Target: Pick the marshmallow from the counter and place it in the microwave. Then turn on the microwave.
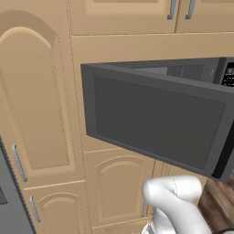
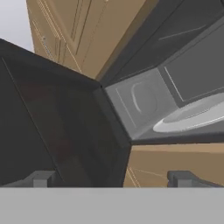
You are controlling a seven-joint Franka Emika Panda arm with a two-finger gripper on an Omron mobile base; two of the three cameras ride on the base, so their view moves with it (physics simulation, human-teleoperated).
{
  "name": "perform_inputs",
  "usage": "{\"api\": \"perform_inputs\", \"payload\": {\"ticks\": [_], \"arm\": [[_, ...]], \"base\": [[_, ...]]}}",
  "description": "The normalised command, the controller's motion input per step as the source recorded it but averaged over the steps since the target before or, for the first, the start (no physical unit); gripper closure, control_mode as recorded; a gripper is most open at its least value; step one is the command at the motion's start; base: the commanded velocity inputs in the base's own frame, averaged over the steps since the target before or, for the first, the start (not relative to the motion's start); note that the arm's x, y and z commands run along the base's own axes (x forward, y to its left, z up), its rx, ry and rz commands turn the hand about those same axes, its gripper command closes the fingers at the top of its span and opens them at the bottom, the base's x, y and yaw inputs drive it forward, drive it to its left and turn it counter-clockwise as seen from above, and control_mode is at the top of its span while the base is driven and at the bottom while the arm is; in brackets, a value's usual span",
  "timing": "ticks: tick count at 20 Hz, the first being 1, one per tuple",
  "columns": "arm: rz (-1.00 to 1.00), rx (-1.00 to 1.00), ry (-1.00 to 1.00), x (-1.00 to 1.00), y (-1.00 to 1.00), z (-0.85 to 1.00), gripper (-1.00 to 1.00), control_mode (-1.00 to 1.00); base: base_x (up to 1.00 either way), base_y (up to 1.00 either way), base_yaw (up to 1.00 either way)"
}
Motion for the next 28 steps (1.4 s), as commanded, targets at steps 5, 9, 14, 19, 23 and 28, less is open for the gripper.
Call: {"api": "perform_inputs", "payload": {"ticks": [5, 9, 14, 19, 23, 28], "arm": [[0.07, 0.0, -0.11, 0.22, 0.1, -0.03, -1.0, -1.0], [0.09, 0.0, -0.12, 0.16, 0.09, -0.03, -1.0, -1.0], [0.11, 0.0, -0.1, 0.12, 0.07, -0.02, -1.0, -1.0], [0.11, 0.0, -0.09, 0.02, 0.03, -0.01, -1.0, -1.0], [0.11, 0.0, -0.08, -0.1, 0.08, 0.0, -1.0, -1.0], [0.07, -0.01, -0.12, -0.2, 0.27, 0.0, -1.0, -1.0]], "base": [[0.0, 0.0, 0.0], [0.0, 0.0, 0.0], [0.0, 0.0, 0.0], [0.0, 0.0, 0.0], [0.0, 0.0, 0.0], [0.0, 0.0, 0.0]]}}
